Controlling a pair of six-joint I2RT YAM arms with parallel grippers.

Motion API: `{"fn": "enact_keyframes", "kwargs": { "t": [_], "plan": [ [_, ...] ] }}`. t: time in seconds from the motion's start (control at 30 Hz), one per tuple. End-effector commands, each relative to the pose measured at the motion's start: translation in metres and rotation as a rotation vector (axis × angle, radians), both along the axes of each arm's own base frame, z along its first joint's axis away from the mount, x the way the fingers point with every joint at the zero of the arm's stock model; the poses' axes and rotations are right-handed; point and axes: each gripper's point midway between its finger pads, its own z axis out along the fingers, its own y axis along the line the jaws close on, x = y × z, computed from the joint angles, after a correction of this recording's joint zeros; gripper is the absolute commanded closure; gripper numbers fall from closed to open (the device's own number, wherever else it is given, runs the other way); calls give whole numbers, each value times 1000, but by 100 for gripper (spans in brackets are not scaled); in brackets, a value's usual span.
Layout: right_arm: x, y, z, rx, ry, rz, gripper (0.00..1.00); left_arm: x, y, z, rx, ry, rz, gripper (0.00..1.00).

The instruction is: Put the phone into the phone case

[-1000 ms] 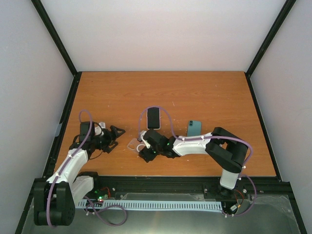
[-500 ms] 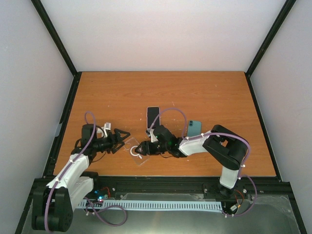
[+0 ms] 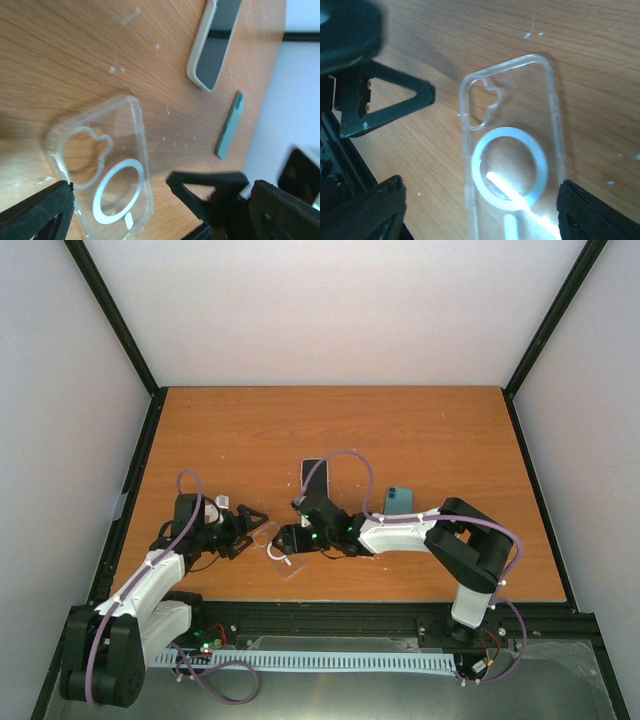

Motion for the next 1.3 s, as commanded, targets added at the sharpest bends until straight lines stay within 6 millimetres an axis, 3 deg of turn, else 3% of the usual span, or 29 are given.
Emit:
{"fn": "enact_keyframes", "kwargs": {
  "t": [0.0, 0.2, 0.33, 0.63, 0.77, 0.93, 1.13, 1.27],
  "plan": [
    [-13, -16, -19, -317, -177, 70, 15, 15, 25, 3, 46, 14, 87, 4],
    [-14, -7, -28, -530, -321, 105, 2, 27, 43, 10, 45, 11, 128, 1],
    [-14, -3, -37, -597, -361, 132, 1, 25, 44, 5, 12, 23, 139, 1],
    [-22, -11, -64, -641, -322, 179, 6, 19, 38, -3, -24, 23, 113, 4],
    [-21, -16, -69, -647, -315, 155, 17, 17, 37, -4, -28, 19, 97, 6],
    [-19, -14, -60, -554, -282, 98, 26, 10, 31, -5, -51, 4, 71, 9],
    [-24, -8, -51, -266, -83, 39, 31, 1, 21, -3, -107, -54, 32, 15],
    [-22, -2, -34, -69, 12, 4, 33, -1, 8, 6, -163, -107, -12, 18]
  ]
}}
